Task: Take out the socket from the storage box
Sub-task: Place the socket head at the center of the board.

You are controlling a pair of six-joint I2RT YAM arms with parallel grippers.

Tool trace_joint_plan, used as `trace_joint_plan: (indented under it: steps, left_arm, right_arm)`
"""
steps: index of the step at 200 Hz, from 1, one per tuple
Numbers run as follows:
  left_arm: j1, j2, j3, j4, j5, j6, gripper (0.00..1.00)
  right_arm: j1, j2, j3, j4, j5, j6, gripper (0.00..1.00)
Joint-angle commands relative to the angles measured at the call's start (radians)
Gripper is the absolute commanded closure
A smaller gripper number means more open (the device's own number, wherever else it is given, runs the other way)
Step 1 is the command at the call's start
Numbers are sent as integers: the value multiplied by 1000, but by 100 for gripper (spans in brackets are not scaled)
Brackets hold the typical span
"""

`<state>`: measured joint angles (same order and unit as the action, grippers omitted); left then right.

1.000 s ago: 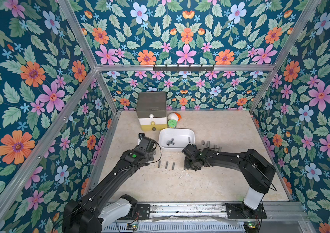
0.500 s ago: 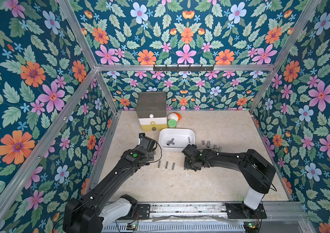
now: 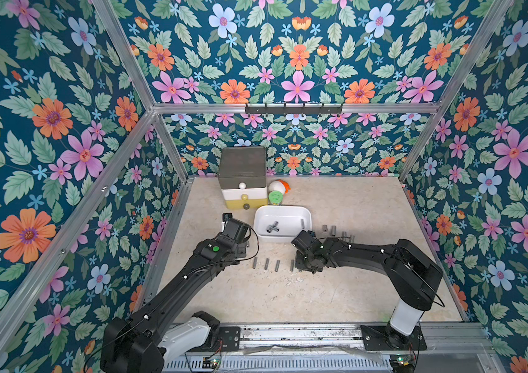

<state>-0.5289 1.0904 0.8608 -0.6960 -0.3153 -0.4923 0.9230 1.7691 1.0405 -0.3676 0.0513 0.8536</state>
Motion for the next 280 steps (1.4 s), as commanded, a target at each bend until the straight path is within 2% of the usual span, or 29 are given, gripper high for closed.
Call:
trace_joint_plan:
  steps: [1, 121, 126, 147, 179, 197, 220, 249, 280]
  left_arm:
    - [2, -1, 3, 7, -11, 2, 51]
    - [2, -9, 3, 9, -5, 0, 51]
    - [1, -7, 6, 7, -1, 0, 51]
    - [2, -6, 25, 13, 31, 1, 51]
    - [0, 38, 132, 29, 125, -7, 52]
    - [-7, 95, 192, 44, 170, -17, 53]
    - [-60, 217, 289, 62, 156, -29, 54]
    - [-152, 440, 464, 62, 119, -36, 54]
    - [-205, 691, 666, 85, 158, -42, 55]
  right_arm:
    - [1, -17, 4, -20, 15, -6, 74]
    - [2, -103, 5, -39, 36, -29, 68]
    - [3, -142, 5, -40, 40, -31, 68]
    - [0, -181, 3, -47, 70, -53, 67]
    - [-43, -254, -27, -42, 83, -87, 66]
    - [-93, -326, -76, -19, 87, -108, 66]
    - [-175, -433, -162, 17, 84, -137, 65]
    - [-287, -546, -251, 16, 90, -187, 65]
    - [-392, -640, -337, 29, 68, -225, 65]
